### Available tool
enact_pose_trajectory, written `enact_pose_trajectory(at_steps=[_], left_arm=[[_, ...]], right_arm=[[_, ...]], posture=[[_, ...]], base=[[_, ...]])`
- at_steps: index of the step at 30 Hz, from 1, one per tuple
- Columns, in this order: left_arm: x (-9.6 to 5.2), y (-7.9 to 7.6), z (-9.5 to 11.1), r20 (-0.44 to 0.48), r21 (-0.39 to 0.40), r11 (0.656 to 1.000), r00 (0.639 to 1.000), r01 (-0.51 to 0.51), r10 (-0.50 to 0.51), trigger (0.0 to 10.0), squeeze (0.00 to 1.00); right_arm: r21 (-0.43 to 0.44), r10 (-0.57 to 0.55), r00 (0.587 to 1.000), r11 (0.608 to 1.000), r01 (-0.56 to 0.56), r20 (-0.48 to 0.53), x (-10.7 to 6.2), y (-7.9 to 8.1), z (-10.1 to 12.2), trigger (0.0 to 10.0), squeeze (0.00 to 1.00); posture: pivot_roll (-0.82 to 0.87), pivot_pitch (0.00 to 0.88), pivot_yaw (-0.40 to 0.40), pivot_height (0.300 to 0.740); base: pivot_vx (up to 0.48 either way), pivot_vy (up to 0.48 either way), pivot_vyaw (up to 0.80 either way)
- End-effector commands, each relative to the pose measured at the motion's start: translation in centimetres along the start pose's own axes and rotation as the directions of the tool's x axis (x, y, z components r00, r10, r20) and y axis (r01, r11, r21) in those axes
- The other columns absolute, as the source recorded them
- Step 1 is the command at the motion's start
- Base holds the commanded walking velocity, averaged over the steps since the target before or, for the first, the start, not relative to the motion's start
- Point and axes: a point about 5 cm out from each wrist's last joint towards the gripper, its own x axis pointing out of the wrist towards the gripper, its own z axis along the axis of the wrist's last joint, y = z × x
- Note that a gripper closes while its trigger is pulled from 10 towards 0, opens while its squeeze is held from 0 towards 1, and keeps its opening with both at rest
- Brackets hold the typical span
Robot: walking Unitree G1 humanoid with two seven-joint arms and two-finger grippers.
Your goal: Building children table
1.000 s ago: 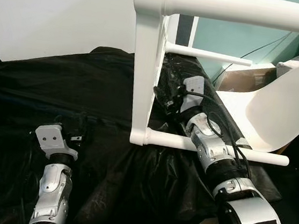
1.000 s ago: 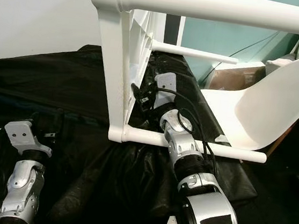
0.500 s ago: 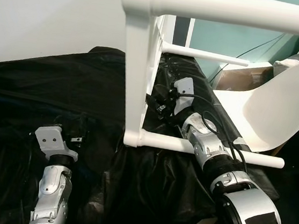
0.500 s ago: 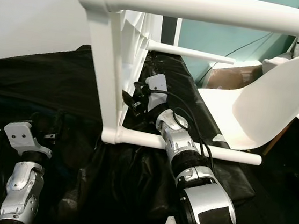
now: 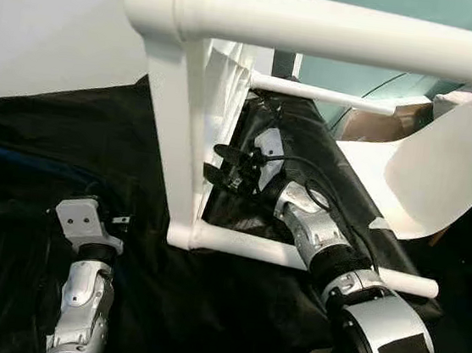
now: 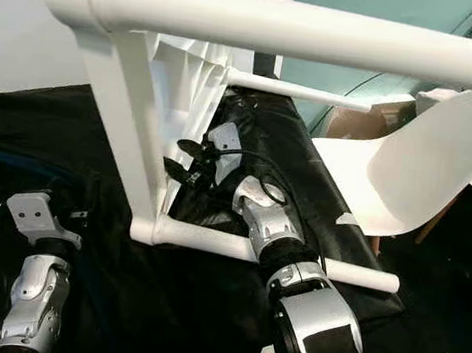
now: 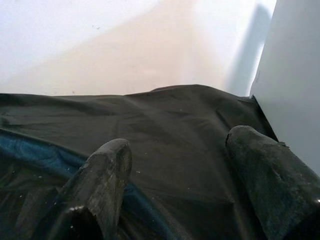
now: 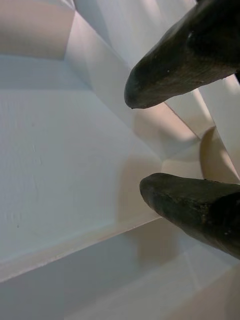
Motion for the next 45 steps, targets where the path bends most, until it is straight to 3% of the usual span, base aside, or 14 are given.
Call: enact_pose_trajectory(at_steps=[1, 4, 10, 13, 15, 22, 24, 25, 29, 33, 39, 41, 44, 45], left_arm=[[-0.1, -0.1, 0.1, 0.002, 0.019, 0.998, 0.998, 0.057, -0.057, 10.0, 0.00], [-0.1, -0.1, 0.1, 0.003, 0.020, 0.998, 0.999, 0.054, -0.054, 10.0, 0.00], [-0.1, 0.0, 0.2, 0.005, 0.021, 0.998, 0.999, 0.051, -0.051, 10.0, 0.00], [-0.3, 0.4, 0.3, 0.007, 0.027, 0.999, 0.999, 0.044, -0.044, 10.0, 0.00], [-0.3, 0.4, 0.3, 0.007, 0.027, 0.999, 0.999, 0.044, -0.044, 10.0, 0.00], [-0.3, 0.6, 0.2, 0.004, 0.033, 0.999, 0.999, 0.039, -0.039, 10.0, 0.00], [-0.2, 0.5, 0.3, 0.007, 0.032, 0.999, 0.999, 0.040, -0.040, 10.0, 0.00], [-0.2, 0.5, 0.3, 0.007, 0.032, 0.999, 0.999, 0.040, -0.040, 10.0, 0.00], [-0.1, 0.4, 0.3, 0.006, 0.030, 0.998, 0.999, 0.049, -0.050, 10.0, 0.00], [0.1, 0.0, 0.2, 0.004, 0.025, 0.998, 0.998, 0.062, -0.062, 10.0, 0.00], [0.3, -0.2, 0.2, 0.006, 0.023, 0.998, 0.998, 0.066, -0.066, 10.0, 0.00], [0.1, -0.3, 0.2, 0.009, 0.023, 0.998, 0.998, 0.065, -0.065, 10.0, 0.00], [-0.1, -0.2, 0.3, 0.010, 0.024, 0.998, 0.998, 0.061, -0.062, 10.0, 0.00], [-0.6, 0.0, 0.3, 0.008, 0.029, 0.998, 0.999, 0.049, -0.049, 10.0, 0.00]], right_arm=[[0.029, 0.082, 0.996, 0.996, -0.082, -0.022, 0.5, 1.5, -0.9, 10.0, 0.00], [0.039, 0.127, 0.992, 0.991, -0.126, -0.017, 0.7, 2.4, -1.2, 10.0, 0.00], [0.038, 0.127, 0.992, 0.991, -0.126, -0.016, 0.7, 2.6, -1.4, 10.0, 0.00], [0.011, -0.077, 0.997, 0.997, 0.077, 0.011, 0.5, 0.3, -0.4, 10.0, 0.00], [0.011, -0.077, 0.997, 0.997, 0.077, 0.011, 0.5, 0.3, -0.4, 10.0, 0.00], [-0.019, -0.232, 0.968, 0.972, 0.235, 0.094, -0.3, -1.7, 1.3, 10.0, 0.00], [-0.040, -0.354, 0.928, 0.932, 0.360, 0.116, -1.1, -2.6, 1.5, 10.0, 0.00], [-0.040, -0.354, 0.928, 0.932, 0.360, 0.116, -1.1, -2.6, 1.5, 10.0, 0.00], [-0.071, -0.538, 0.833, 0.833, 0.549, 0.131, -2.6, -3.9, 1.3, 10.0, 0.00], [-0.093, -0.579, 0.811, 0.806, 0.585, 0.085, -2.5, -4.9, 1.2, 10.0, 0.00], [-0.114, -0.557, 0.830, 0.822, 0.558, 0.044, -1.7, -5.2, 1.5, 10.0, 0.00], [-0.114, -0.488, 0.873, 0.866, 0.486, 0.018, -0.8, -4.9, 1.7, 10.0, 0.00], [-0.109, -0.451, 0.892, 0.886, 0.450, 0.019, -0.3, -4.7, 1.9, 10.0, 0.00], [-0.083, -0.385, 0.923, 0.919, 0.386, 0.024, 0.4, -4.2, 2.3, 10.0, 0.00]], posture=[[0.08, 0.000, 0.018, 0.740], [0.08, 0.000, 0.017, 0.740], [0.08, 0.000, 0.017, 0.740], [0.08, 0.000, 0.016, 0.740], [0.08, 0.000, 0.016, 0.740], [0.08, 0.000, 0.018, 0.740], [0.08, 0.000, 0.018, 0.740], [0.08, 0.000, 0.018, 0.740], [0.08, 0.000, 0.023, 0.740], [0.08, 0.000, 0.026, 0.740], [0.09, 0.000, 0.018, 0.740], [0.11, 0.000, 0.008, 0.740], [0.12, 0.000, 0.004, 0.740], [0.14, 0.000, -0.002, 0.740]], base=[[0.000, 0.000, 0.00], [0.000, 0.000, 0.00], [0.000, 0.000, 0.00], [0.000, 0.000, 0.00], [0.000, 0.000, 0.00], [0.000, 0.000, 0.00], [0.000, 0.000, 0.00], [0.000, 0.000, 0.00], [0.000, 0.000, 0.00], [0.000, 0.000, 0.00], [0.000, 0.000, 0.00], [0.000, 0.000, 0.00], [0.000, 0.000, 0.00], [0.000, 0.000, 0.00]])
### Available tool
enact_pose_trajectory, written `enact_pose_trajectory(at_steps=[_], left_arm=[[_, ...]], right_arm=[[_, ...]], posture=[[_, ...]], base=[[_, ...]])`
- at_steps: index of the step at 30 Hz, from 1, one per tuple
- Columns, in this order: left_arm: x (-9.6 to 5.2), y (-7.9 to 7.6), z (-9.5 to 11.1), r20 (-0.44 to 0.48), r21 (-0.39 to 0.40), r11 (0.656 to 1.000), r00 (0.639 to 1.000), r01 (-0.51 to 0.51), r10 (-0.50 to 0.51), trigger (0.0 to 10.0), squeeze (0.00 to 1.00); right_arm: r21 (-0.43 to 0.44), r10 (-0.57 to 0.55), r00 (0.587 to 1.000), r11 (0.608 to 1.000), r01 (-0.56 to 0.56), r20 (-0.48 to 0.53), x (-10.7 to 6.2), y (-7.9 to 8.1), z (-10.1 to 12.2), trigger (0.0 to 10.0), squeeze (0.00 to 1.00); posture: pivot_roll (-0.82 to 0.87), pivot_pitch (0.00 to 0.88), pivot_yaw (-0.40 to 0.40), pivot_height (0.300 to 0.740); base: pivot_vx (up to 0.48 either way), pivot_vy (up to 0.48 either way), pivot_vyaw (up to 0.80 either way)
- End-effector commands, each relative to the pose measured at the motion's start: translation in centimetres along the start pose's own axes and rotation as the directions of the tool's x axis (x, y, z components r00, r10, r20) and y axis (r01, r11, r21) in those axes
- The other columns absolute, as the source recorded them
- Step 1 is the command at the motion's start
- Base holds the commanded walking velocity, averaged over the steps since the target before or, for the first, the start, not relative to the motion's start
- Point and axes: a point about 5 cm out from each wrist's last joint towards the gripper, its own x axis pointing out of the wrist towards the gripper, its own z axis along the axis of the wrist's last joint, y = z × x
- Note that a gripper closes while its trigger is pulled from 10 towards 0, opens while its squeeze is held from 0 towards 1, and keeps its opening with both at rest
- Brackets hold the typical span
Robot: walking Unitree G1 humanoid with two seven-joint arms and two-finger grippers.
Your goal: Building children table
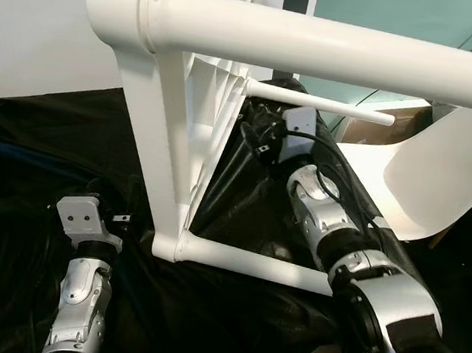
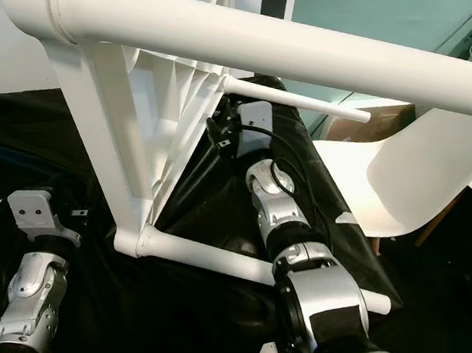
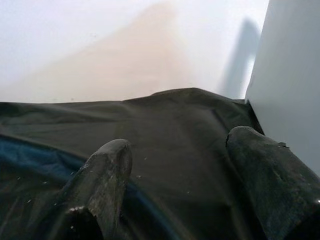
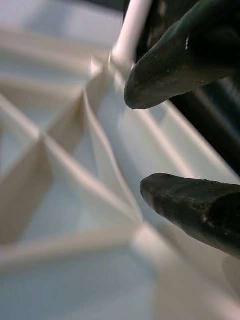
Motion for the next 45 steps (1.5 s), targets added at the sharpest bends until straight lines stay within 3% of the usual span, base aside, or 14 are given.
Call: enact_pose_trajectory(at_steps=[1, 9, 14, 18, 22, 27, 30, 34, 36, 38, 41, 42, 43, 45], left_arm=[[-0.6, -0.2, 0.0, 0.003, 0.012, 0.999, 0.999, 0.039, -0.039, 10.0, 0.00], [-1.1, 0.1, 0.1, 0.002, 0.019, 1.000, 1.000, 0.020, -0.021, 10.0, 0.00], [-1.2, 0.1, 0.1, 0.002, 0.019, 1.000, 1.000, 0.020, -0.020, 10.0, 0.00], [-1.1, 0.0, 0.1, -0.003, 0.018, 1.000, 1.000, 0.024, -0.024, 10.0, 0.00], [-1.0, 0.0, 0.1, -0.003, 0.018, 0.999, 1.000, 0.027, -0.026, 10.0, 0.00], [-0.9, 0.0, 0.2, -0.001, 0.018, 0.999, 1.000, 0.030, -0.030, 10.0, 0.00], [-0.9, 0.0, 0.2, -0.002, 0.018, 0.999, 1.000, 0.030, -0.030, 10.0, 0.00], [-0.9, 0.0, 0.2, -0.002, 0.018, 0.999, 1.000, 0.030, -0.030, 10.0, 0.00], [-1.0, -0.1, 0.1, -0.005, 0.016, 0.999, 0.999, 0.032, -0.032, 10.0, 0.00], [-1.0, -0.1, 0.1, -0.006, 0.015, 0.999, 0.999, 0.033, -0.033, 10.0, 0.00], [-0.9, -0.2, 0.1, -0.007, 0.012, 0.999, 0.999, 0.037, -0.037, 10.0, 0.00], [-0.9, -0.2, 0.1, -0.007, 0.012, 0.999, 0.999, 0.037, -0.037, 10.0, 0.00], [-0.9, -0.2, 0.1, -0.006, 0.012, 0.999, 0.999, 0.038, -0.038, 10.0, 0.00], [-0.8, -0.1, 0.2, -0.002, 0.013, 0.999, 0.999, 0.036, -0.036, 10.0, 0.00]], right_arm=[[0.031, 0.078, 0.997, 0.996, -0.078, 0.000, 0.6, 0.9, 0.3, 10.0, 0.00], [0.120, 0.255, 0.967, 0.960, -0.253, -0.004, 1.0, 2.3, 0.4, 10.0, 0.00], [0.138, 0.296, 0.955, 0.946, -0.293, 0.002, 1.0, 2.7, 0.4, 10.0, 0.00], [0.213, 0.428, 0.904, 0.882, -0.421, 0.015, 0.7, 3.7, -0.1, 10.0, 0.00], [0.238, 0.479, 0.878, 0.851, -0.469, 0.020, 0.5, 4.1, -0.3, 10.0, 0.00], [0.298, 0.609, 0.792, 0.750, -0.590, 0.036, 0.1, 5.5, -0.7, 10.0, 0.00], [0.312, 0.649, 0.760, 0.714, -0.626, 0.041, -0.1, 6.1, -0.9, 10.0, 0.00], [0.314, 0.657, 0.753, 0.706, -0.634, 0.043, -0.2, 6.2, -0.9, 10.0, 0.00], [0.342, 0.705, 0.708, 0.655, -0.674, 0.044, -0.7, 6.7, -1.4, 10.0, 0.00], [0.336, 0.701, 0.712, 0.662, -0.670, 0.040, -0.8, 6.6, -1.6, 10.0, 0.00], [0.273, 0.557, 0.830, 0.794, -0.543, 0.029, -0.4, 5.0, -1.4, 10.0, 0.00], [0.273, 0.557, 0.830, 0.794, -0.543, 0.029, -0.4, 5.0, -1.4, 10.0, 0.00], [0.254, 0.499, 0.865, 0.832, -0.493, 0.044, -0.4, 4.3, -1.2, 10.0, 0.00], [0.225, 0.430, 0.900, 0.872, -0.435, 0.071, -0.4, 3.4, -0.8, 10.0, 0.00]], posture=[[0.14, 0.000, -0.002, 0.740], [0.16, 0.000, -0.011, 0.740], [0.16, 0.000, -0.008, 0.740], [0.16, 0.000, -0.002, 0.740], [0.16, 0.000, 0.000, 0.740], [0.15, 0.000, 0.003, 0.740], [0.15, 0.000, 0.004, 0.740], [0.15, 0.000, 0.004, 0.740], [0.15, 0.000, 0.008, 0.740], [0.14, 0.000, 0.010, 0.740], [0.14, 0.000, 0.011, 0.740], [0.14, 0.000, 0.011, 0.740], [0.14, 0.000, 0.013, 0.740], [0.13, 0.000, 0.017, 0.740]], base=[[0.000, 0.000, 0.00], [0.000, 0.000, 0.00], [0.000, 0.000, 0.00], [0.000, 0.000, 0.00], [0.000, 0.000, 0.00], [0.000, 0.000, 0.00], [0.000, 0.000, 0.00], [0.000, 0.000, 0.00], [0.000, 0.000, 0.00], [0.000, 0.000, 0.00], [0.000, 0.000, 0.00], [0.000, 0.000, 0.00], [0.000, 0.000, 0.00], [0.000, 0.000, 0.00]])
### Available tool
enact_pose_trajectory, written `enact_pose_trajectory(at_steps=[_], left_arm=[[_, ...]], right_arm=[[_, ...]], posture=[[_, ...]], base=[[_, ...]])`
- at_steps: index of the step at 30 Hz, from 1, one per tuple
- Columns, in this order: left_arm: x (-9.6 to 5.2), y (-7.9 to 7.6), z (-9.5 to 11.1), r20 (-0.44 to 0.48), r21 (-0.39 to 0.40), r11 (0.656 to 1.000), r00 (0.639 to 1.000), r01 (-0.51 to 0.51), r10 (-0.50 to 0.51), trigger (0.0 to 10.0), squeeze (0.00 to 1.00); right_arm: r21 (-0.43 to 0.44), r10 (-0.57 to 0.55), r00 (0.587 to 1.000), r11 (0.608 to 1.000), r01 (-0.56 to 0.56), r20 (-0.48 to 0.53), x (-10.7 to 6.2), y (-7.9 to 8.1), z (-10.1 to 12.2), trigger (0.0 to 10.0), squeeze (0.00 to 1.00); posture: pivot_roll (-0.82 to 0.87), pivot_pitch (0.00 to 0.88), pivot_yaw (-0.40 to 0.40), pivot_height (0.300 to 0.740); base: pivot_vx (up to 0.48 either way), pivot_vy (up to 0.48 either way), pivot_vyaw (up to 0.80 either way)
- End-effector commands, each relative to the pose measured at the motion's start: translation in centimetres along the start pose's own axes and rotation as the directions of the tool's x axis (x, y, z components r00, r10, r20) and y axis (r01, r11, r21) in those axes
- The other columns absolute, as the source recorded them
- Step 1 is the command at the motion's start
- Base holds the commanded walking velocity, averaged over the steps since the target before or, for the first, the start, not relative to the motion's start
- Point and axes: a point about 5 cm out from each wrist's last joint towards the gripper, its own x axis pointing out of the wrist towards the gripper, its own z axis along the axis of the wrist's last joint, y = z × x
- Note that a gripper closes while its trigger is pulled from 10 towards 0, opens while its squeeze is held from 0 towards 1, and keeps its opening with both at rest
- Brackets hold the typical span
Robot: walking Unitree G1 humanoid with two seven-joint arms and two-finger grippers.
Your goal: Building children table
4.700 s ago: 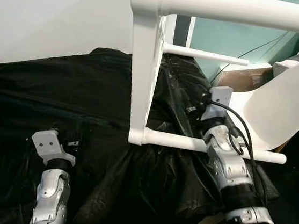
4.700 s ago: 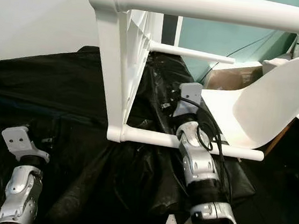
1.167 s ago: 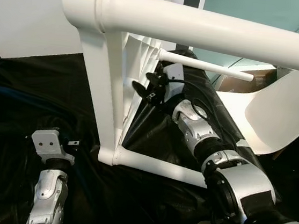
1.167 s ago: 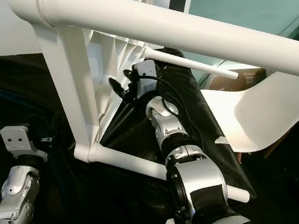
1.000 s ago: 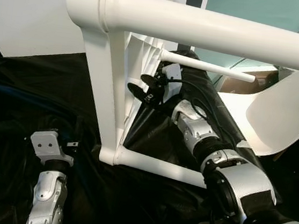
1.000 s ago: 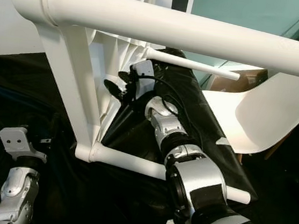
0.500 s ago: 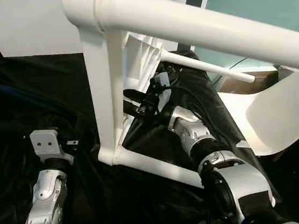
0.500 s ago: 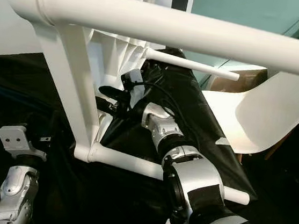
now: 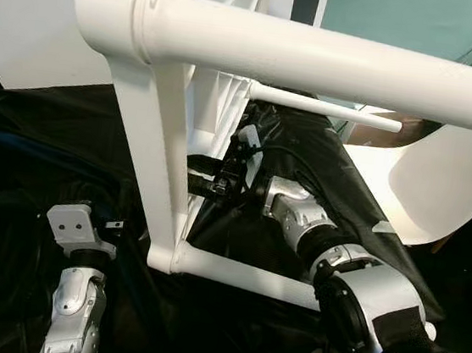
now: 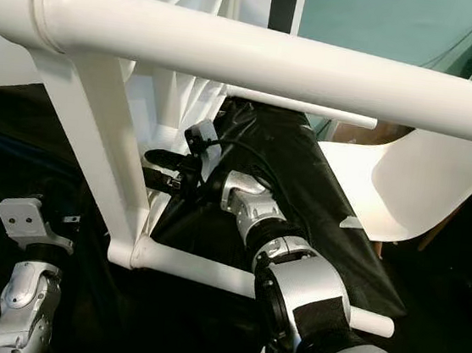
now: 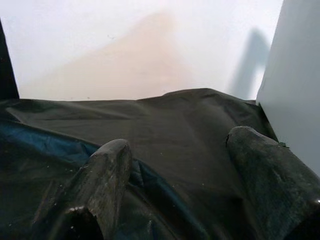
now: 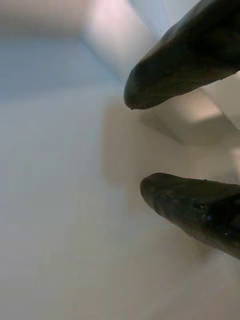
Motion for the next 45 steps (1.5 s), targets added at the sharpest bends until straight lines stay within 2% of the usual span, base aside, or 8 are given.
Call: enact_pose_trajectory(at_steps=[1, 10, 13, 16, 23, 29, 34, 45], left_arm=[[-0.1, -0.3, -0.3, -0.016, 0.003, 0.999, 0.999, 0.037, -0.037, 10.0, 0.00], [-0.7, 0.8, 0.6, -0.003, -0.010, 0.993, 0.993, 0.115, -0.115, 10.0, 0.00], [-2.3, 1.2, 2.2, 0.015, 0.013, 0.964, 0.964, 0.264, -0.265, 10.0, 0.00], [-4.5, 1.1, 3.0, -0.015, 0.062, 0.919, 0.921, 0.389, -0.389, 10.0, 0.00], [-6.2, -0.1, 2.9, -0.070, 0.016, 0.872, 0.871, 0.489, -0.487, 10.0, 0.00], [-6.5, -1.2, 3.3, -0.060, -0.023, 0.852, 0.850, 0.523, -0.523, 10.0, 0.01], [-7.3, -2.7, 5.2, 0.046, -0.200, 0.785, 0.806, 0.586, -0.590, 10.0, 0.00], [-7.2, -4.4, 6.3, 0.066, -0.211, 0.705, 0.730, 0.677, -0.680, 10.0, 0.00]], right_arm=[[-0.027, -0.058, 0.997, 0.998, 0.059, 0.042, -0.5, -0.5, 0.4, 10.0, 0.00], [-0.103, -0.189, 0.964, 0.972, 0.211, 0.186, -1.6, -1.2, 1.6, 10.0, 0.00], [-0.090, -0.263, 0.926, 0.951, 0.297, 0.271, -2.1, -1.3, 2.1, 10.0, 0.00], [-0.099, -0.282, 0.925, 0.944, 0.316, 0.256, -2.7, -1.1, 1.3, 10.0, 0.00], [-0.110, -0.309, 0.925, 0.934, 0.339, 0.222, -2.9, -1.5, 1.0, 10.0, 0.00], [-0.114, -0.314, 0.926, 0.933, 0.342, 0.210, -2.7, -1.5, 1.1, 10.0, 0.00], [-0.138, -0.313, 0.935, 0.932, 0.337, 0.165, -2.4, -1.3, 0.6, 10.0, 0.00], [-0.145, -0.324, 0.936, 0.928, 0.343, 0.140, -2.7, -1.4, 0.2, 10.0, 0.00]], posture=[[0.13, 0.000, 0.017, 0.740], [0.12, 0.000, 0.019, 0.740], [0.13, 0.000, 0.010, 0.740], [0.13, 0.000, 0.010, 0.740], [0.16, 0.000, -0.022, 0.740], [0.17, 0.000, -0.042, 0.740], [0.18, 0.000, -0.054, 0.740], [0.17, 0.000, -0.062, 0.740]], base=[[0.000, 0.000, 0.00], [0.000, 0.000, 0.00], [0.000, 0.000, 0.00], [0.000, 0.000, 0.00], [0.000, 0.000, 0.00], [0.000, 0.000, 0.00], [0.000, 0.000, 0.00], [0.000, 0.000, 0.00]])
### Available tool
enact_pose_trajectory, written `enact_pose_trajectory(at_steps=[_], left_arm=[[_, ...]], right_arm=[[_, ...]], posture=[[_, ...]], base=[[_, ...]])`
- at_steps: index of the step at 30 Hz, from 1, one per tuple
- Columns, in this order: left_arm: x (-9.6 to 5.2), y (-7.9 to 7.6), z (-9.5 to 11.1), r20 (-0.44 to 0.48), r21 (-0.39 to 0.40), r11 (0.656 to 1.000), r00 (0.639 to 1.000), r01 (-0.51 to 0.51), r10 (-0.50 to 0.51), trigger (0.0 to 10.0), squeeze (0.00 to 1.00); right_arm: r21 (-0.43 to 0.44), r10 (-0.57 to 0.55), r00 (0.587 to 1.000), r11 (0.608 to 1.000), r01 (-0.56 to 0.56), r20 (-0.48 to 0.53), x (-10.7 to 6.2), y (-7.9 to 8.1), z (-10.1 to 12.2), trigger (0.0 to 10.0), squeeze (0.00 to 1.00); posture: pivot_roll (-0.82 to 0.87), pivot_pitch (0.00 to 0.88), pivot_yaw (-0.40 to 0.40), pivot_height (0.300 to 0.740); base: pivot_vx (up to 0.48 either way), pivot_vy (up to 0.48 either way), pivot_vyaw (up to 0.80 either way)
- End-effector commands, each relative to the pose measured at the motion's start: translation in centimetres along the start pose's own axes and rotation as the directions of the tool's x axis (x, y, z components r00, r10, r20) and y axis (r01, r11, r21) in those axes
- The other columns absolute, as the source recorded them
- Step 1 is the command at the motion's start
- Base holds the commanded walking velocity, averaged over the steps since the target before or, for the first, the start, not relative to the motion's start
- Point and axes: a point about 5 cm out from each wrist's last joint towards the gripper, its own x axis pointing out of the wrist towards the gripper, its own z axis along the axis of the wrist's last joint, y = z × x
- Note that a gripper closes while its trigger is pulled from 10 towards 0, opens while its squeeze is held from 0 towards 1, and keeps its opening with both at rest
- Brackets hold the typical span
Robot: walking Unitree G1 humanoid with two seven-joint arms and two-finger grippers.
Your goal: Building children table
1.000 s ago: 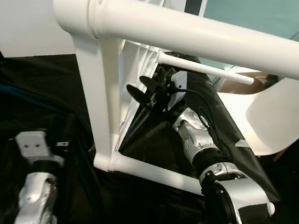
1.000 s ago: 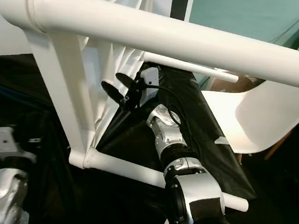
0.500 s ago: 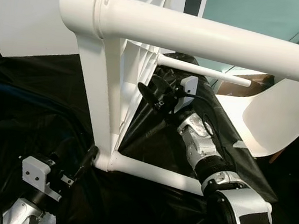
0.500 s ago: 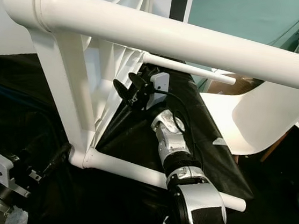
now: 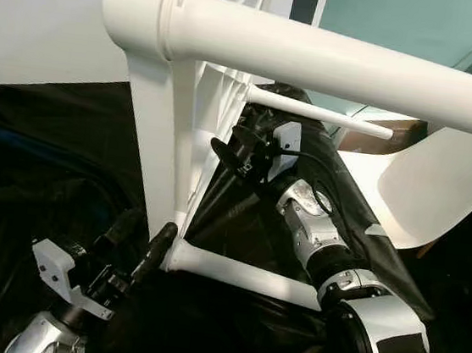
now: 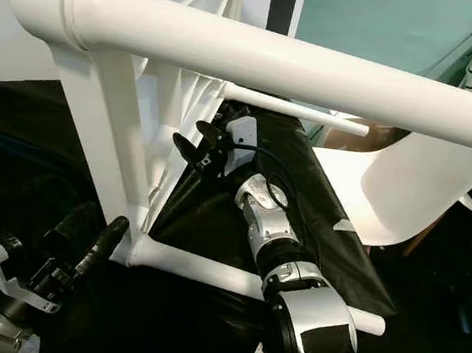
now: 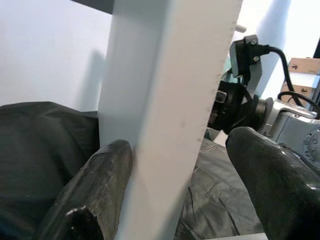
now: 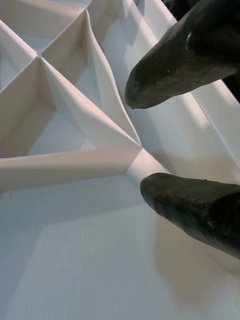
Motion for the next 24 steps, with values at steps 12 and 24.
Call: enact_pose_trajectory(at_steps=[12, 24], left_arm=[[1.4, -1.2, -0.2, -0.128, -0.002, 0.993, 0.985, 0.119, -0.118, 10.0, 0.00], [2.8, -0.6, 0.1, -0.126, 0.037, 0.998, 0.991, 0.059, -0.054, 10.0, 0.00]], right_arm=[[-0.032, -0.002, 0.999, 0.999, 0.000, -0.033, -0.4, -0.7, 0.0, 10.0, 0.00], [-0.046, -0.001, 0.999, 0.999, -0.001, -0.050, -0.7, -1.2, 0.2, 10.0, 0.00]], posture=[[0.15, 0.000, -0.091, 0.740], [0.14, 0.000, -0.119, 0.740]], base=[[0.000, 0.000, 0.00], [0.000, 0.000, 0.00]])
